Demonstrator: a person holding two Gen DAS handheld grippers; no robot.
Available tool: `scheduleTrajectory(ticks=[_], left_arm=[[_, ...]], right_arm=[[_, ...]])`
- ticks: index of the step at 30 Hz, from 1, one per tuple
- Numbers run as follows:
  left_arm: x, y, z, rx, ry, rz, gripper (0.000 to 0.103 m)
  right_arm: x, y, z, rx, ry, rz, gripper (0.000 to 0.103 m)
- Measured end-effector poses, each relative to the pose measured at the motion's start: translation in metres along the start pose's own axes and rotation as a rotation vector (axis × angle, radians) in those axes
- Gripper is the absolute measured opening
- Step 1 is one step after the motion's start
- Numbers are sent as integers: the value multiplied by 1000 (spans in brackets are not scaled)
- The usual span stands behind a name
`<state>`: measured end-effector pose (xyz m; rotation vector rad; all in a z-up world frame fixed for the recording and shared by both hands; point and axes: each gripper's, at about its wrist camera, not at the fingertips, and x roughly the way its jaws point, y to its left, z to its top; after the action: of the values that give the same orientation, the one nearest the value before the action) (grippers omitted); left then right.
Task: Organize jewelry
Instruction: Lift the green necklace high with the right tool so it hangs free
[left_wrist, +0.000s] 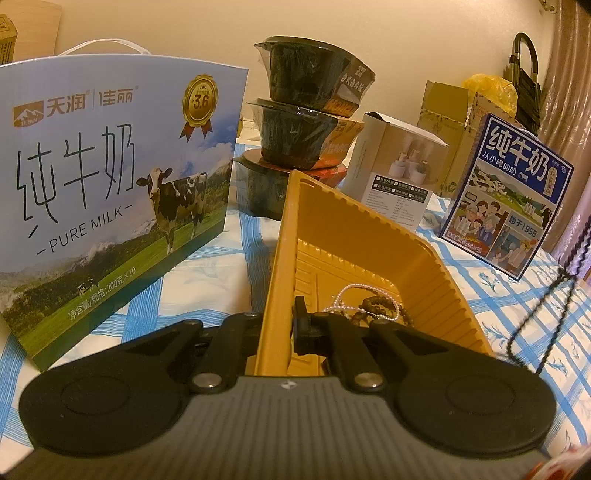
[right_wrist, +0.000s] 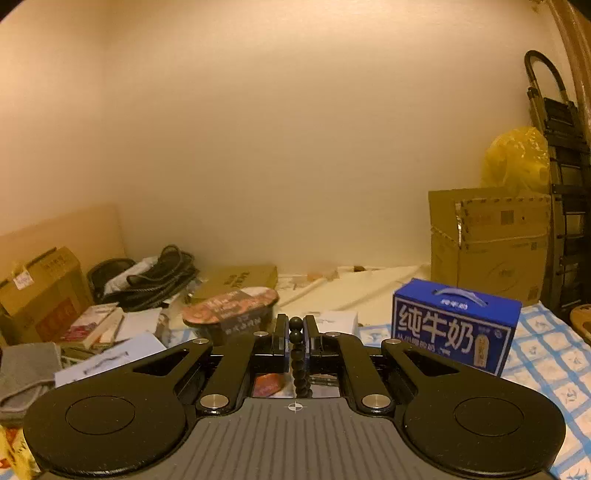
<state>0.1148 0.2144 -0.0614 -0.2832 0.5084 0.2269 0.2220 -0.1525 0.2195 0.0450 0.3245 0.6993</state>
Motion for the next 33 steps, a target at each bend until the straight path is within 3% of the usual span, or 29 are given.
scheduleTrajectory(ticks=[13, 25, 33], left_arm=[[0, 0, 1, -7, 0, -4, 5], [0, 1, 1, -11, -3, -7, 5], [1, 1, 1, -14, -3, -9, 5]], right_arm=[[-4, 23, 42, -50, -8, 67, 7], [20, 60, 76, -53, -63, 226, 7], [57, 75, 65, 16, -18, 295, 7]])
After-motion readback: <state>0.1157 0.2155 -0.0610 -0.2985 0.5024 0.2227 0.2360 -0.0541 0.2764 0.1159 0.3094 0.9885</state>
